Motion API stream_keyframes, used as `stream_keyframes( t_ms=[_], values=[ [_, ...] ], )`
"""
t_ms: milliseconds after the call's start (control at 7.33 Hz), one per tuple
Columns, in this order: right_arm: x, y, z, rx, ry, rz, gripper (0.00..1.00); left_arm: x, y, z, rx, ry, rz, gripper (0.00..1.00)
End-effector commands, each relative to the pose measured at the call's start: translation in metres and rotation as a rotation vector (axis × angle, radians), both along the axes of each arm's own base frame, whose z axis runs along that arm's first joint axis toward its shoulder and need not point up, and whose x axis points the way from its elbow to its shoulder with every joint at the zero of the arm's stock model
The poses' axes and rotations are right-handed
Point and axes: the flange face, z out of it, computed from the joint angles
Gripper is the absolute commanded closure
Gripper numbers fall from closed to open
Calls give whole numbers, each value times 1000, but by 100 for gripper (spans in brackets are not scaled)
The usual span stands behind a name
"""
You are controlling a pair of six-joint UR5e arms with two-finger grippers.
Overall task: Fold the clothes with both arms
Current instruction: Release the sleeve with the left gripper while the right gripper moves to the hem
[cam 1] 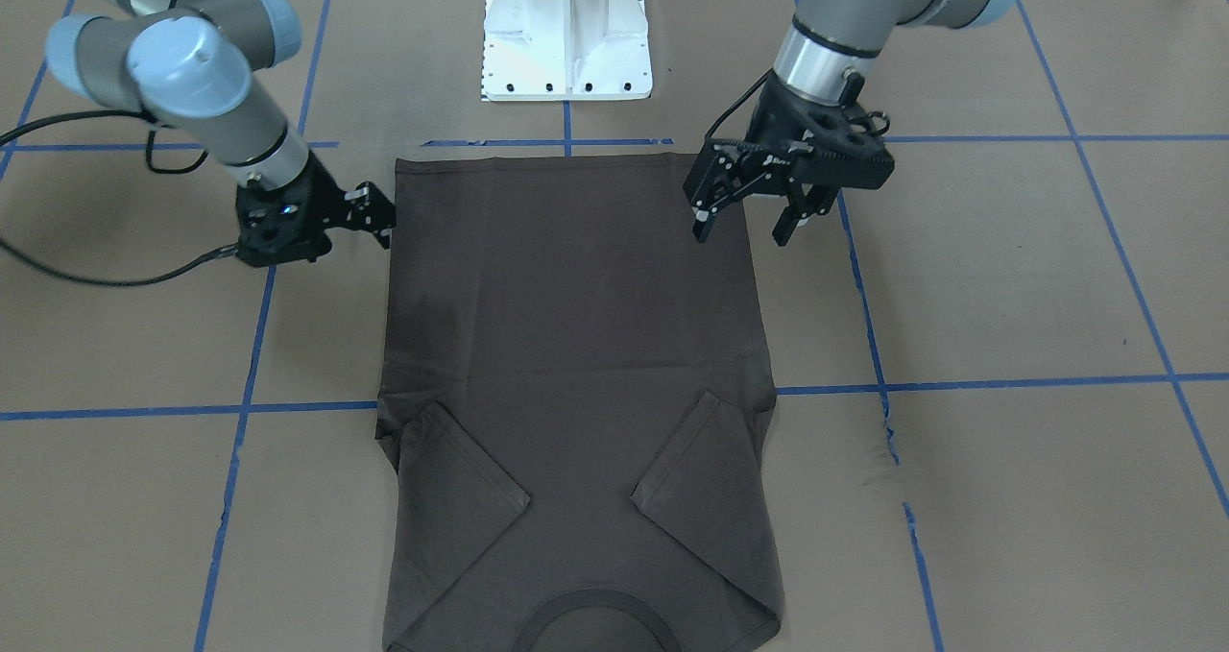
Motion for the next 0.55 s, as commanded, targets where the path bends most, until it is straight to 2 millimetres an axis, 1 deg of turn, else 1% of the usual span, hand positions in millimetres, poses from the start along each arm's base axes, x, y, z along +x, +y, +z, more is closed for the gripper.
stream_keyframes(
  t_ms=[0,136,273,409],
  values=[
    [-30,73,-10,-106,-12,85,0,-9,13,-9,4,-2,3,0],
    [-47,97,-8,-103,5,120,0,-9,14,-11,7,1,4,0],
    [-59,112,-5,-105,15,139,0,-10,15,-13,11,6,4,0],
    [-61,126,7,-101,41,146,0,-10,14,-17,14,9,4,0]
  ],
)
